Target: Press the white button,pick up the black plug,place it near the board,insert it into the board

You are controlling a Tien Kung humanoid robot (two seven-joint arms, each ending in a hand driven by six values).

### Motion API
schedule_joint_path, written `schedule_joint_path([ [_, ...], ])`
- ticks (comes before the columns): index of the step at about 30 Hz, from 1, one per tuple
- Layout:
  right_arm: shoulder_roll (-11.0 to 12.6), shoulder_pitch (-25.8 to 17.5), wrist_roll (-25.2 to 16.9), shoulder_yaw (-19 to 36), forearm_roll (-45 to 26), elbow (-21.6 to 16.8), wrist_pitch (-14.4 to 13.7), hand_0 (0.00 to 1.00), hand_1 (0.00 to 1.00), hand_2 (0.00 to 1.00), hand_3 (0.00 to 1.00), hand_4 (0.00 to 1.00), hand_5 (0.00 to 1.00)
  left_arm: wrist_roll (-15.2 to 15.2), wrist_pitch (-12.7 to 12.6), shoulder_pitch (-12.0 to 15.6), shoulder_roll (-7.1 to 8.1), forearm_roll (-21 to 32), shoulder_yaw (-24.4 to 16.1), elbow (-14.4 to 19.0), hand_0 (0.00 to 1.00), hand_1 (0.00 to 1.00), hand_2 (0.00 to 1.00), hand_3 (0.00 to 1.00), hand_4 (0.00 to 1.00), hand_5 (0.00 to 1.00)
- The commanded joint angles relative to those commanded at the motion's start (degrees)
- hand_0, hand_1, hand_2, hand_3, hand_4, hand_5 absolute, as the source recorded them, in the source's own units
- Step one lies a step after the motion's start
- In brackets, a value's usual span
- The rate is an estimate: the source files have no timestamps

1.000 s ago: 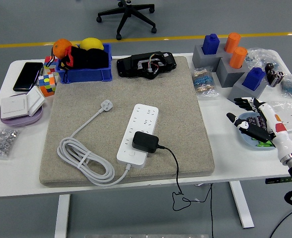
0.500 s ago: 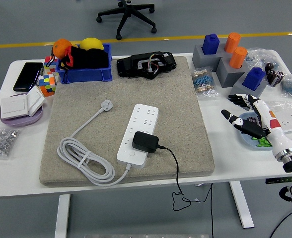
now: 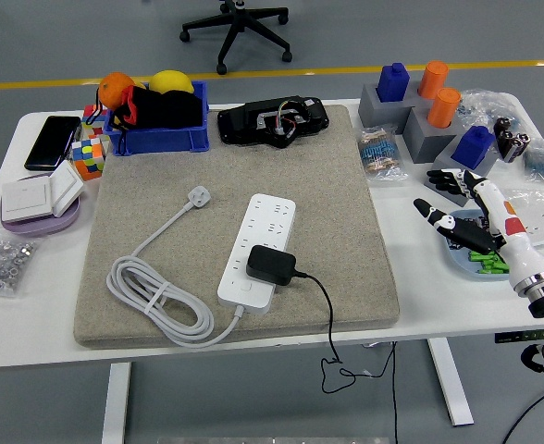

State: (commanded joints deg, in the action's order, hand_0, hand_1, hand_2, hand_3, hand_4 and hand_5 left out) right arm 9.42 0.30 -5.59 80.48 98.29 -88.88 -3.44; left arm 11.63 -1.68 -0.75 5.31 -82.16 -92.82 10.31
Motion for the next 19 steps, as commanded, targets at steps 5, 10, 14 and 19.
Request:
schedule_joint_path([
  [5,0.0,-0.1,-0.3,0.2,-0.2,-0.2,-0.1,0.797,0.733,0.709,0.719,0.852,0.583,0.0,0.0,-0.3,-0.13,0.7,0.8,0.0,0.473,0.498,0.514,0.571,0.607,0.254],
  [10,0.1,-0.1,-0.6,0.0,-0.6,-0.2,-0.3,0.795,0.732,0.702,0.710,0.843,0.575,0.4,0.0,-0.7,-0.21,0.4,0.5,0.0,0.473,0.498,0.514,0.571,0.607,0.254],
  [14,0.2,-0.2,-0.9,-0.2,-1.9,-0.2,-0.2,0.794,0.730,0.698,0.701,0.836,0.559,0.6,0.0,-1.3,-0.34,0.1,0.7,0.0,0.473,0.498,0.514,0.571,0.606,0.254],
  [19,0.0,-0.3,-1.2,-0.5,-4.0,-0.2,-0.1,0.794,0.730,0.698,0.701,0.836,0.559,0.2,0.0,-1.5,-0.69,1.2,2.0,0.0,0.473,0.498,0.514,0.571,0.606,0.254],
])
